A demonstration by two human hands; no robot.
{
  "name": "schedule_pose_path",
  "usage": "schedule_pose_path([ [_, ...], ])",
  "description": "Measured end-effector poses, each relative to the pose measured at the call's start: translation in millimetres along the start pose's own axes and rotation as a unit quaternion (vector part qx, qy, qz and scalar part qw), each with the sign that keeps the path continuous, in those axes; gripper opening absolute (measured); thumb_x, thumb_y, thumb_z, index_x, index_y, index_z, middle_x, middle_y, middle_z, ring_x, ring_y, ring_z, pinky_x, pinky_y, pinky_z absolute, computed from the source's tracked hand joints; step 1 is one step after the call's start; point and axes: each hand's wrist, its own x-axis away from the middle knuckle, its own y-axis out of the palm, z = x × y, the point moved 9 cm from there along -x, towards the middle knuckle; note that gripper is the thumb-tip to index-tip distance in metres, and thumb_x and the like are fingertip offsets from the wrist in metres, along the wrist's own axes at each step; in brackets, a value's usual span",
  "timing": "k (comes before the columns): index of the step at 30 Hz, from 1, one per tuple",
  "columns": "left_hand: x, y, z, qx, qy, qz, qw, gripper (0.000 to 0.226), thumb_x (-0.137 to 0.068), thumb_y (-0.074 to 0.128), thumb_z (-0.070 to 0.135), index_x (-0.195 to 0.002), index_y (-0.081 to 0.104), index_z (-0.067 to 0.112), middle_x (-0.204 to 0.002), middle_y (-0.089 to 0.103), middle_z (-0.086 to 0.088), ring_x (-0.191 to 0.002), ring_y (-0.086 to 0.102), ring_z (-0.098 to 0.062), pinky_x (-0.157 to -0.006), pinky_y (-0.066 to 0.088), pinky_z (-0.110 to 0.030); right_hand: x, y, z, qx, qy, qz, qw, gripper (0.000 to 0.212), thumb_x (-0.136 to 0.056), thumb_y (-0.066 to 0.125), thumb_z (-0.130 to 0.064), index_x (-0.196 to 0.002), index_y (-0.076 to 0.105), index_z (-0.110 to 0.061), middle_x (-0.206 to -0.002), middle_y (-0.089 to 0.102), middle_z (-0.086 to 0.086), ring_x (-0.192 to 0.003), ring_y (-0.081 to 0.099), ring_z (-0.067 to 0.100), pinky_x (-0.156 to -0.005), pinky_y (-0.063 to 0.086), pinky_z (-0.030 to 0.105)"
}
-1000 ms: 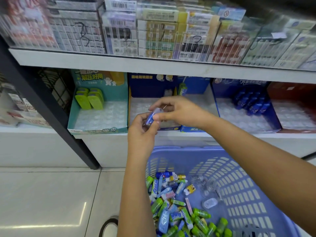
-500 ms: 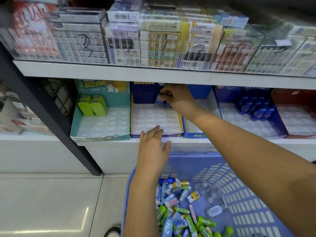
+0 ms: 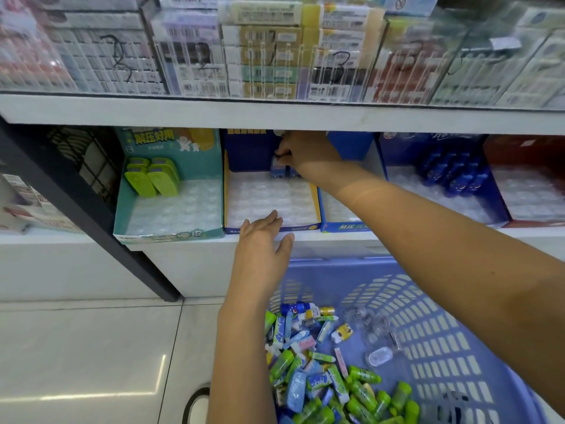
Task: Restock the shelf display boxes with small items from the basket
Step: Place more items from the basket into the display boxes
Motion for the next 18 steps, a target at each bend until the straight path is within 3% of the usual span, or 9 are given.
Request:
schedule_pose_path([
  [3,9.2,-9.7,9.9,0.05,0.01,0.049,0.998,0.037,-0.096,0.051,0.023,-0.13,0.056,0.009,-0.141,0.049,-0.001,-0.135,0.037,-0.013,-0.114,0.02,-0.023,10.7,-6.3,-6.7,0.026,0.001,0.009,1.0,0.031,-0.094,0.046,-0.014,-0.116,0.058,0.004,-0.128,0.057,0.013,-0.118,0.054,0.027,-0.091,0.046,0.027],
  [6,25.5,-21.4,16.2,0.112,0.014,0.112,0.987,0.021,-0.094,0.053,0.024,-0.104,0.07,0.016,-0.106,0.069,0.004,-0.098,0.061,-0.007,-0.086,0.048,-0.021,58.0,-13.1,-14.1,0.028,-0.055,0.051,0.997,0.032,-0.091,0.054,-0.024,-0.12,0.056,-0.009,-0.126,0.053,0.013,-0.117,0.049,0.026,-0.088,0.04,0.029],
  [8,30.2,-8.4,6.0,0.104,-0.02,0.07,0.992,0.02,-0.092,0.054,0.025,-0.085,0.07,0.015,-0.08,0.071,0.001,-0.076,0.064,-0.013,-0.071,0.049,-0.026,105.2,-1.8,-1.5,-0.042,-0.07,0.075,0.994,0.026,-0.088,0.06,-0.029,-0.108,0.061,-0.011,-0.097,0.061,0.008,-0.092,0.056,0.023,-0.076,0.041,0.03],
  [10,35.9,24.8,-15.2,0.047,-0.089,-0.041,0.994,0.025,-0.091,0.053,0.021,-0.075,0.067,0.009,-0.072,0.068,-0.008,-0.073,0.064,-0.025,-0.066,0.047,-0.033,147.8,36.9,22.2,-0.097,-0.048,0.042,0.993,0.02,-0.086,0.063,-0.033,-0.091,0.064,-0.014,-0.078,0.058,-0.001,-0.077,0.056,0.017,-0.068,0.04,0.027],
  [12,53.9,67.4,-43.1,-0.06,-0.165,-0.185,0.967,0.027,-0.093,0.047,0.016,-0.076,0.064,0.003,-0.081,0.065,-0.019,-0.083,0.062,-0.033,-0.066,0.044,-0.037,179.9,100.2,51.5,-0.092,-0.002,-0.055,0.994,0.019,-0.088,0.061,-0.03,-0.094,0.067,-0.013,-0.086,0.065,0.002,-0.084,0.059,0.018,-0.073,0.042,0.026],
  [14,80.5,103.0,-71.9,-0.143,-0.219,-0.287,0.922,0.029,-0.095,0.041,0.013,-0.096,0.062,-0.007,-0.103,0.064,-0.025,-0.099,0.061,-0.035,-0.077,0.047,-0.04,201.9,164.2,79.8,-0.082,0.045,-0.144,0.985,0.023,-0.091,0.056,-0.021,-0.109,0.065,-0.009,-0.107,0.067,0.011,-0.103,0.059,0.024,-0.086,0.042,0.029],
  [16,103.9,124.7,-95.8,-0.174,-0.269,-0.319,0.892,0.028,-0.095,0.04,0.011,-0.113,0.055,-0.005,-0.12,0.058,-0.02,-0.11,0.057,-0.031,-0.085,0.047,-0.037,213.6,212.9,100.2,-0.08,0.077,-0.195,0.975,0.032,-0.093,0.05,-0.013,-0.124,0.058,-0.009,-0.123,0.059,0.015,-0.115,0.054,0.029,-0.094,0.037,0.03],
  [18,123.0,140.9,-112.5,-0.18,-0.306,-0.327,0.876,0.029,-0.094,0.044,0.012,-0.12,0.052,0.001,-0.125,0.055,-0.016,-0.113,0.056,-0.029,-0.087,0.047,-0.034,217.0,245.8,107.9,-0.092,0.082,-0.215,0.969,0.041,-0.09,0.046,-0.003,-0.13,0.054,-0.011,-0.13,0.053,0.016,-0.118,0.051,0.03,-0.096,0.036,0.028],
])
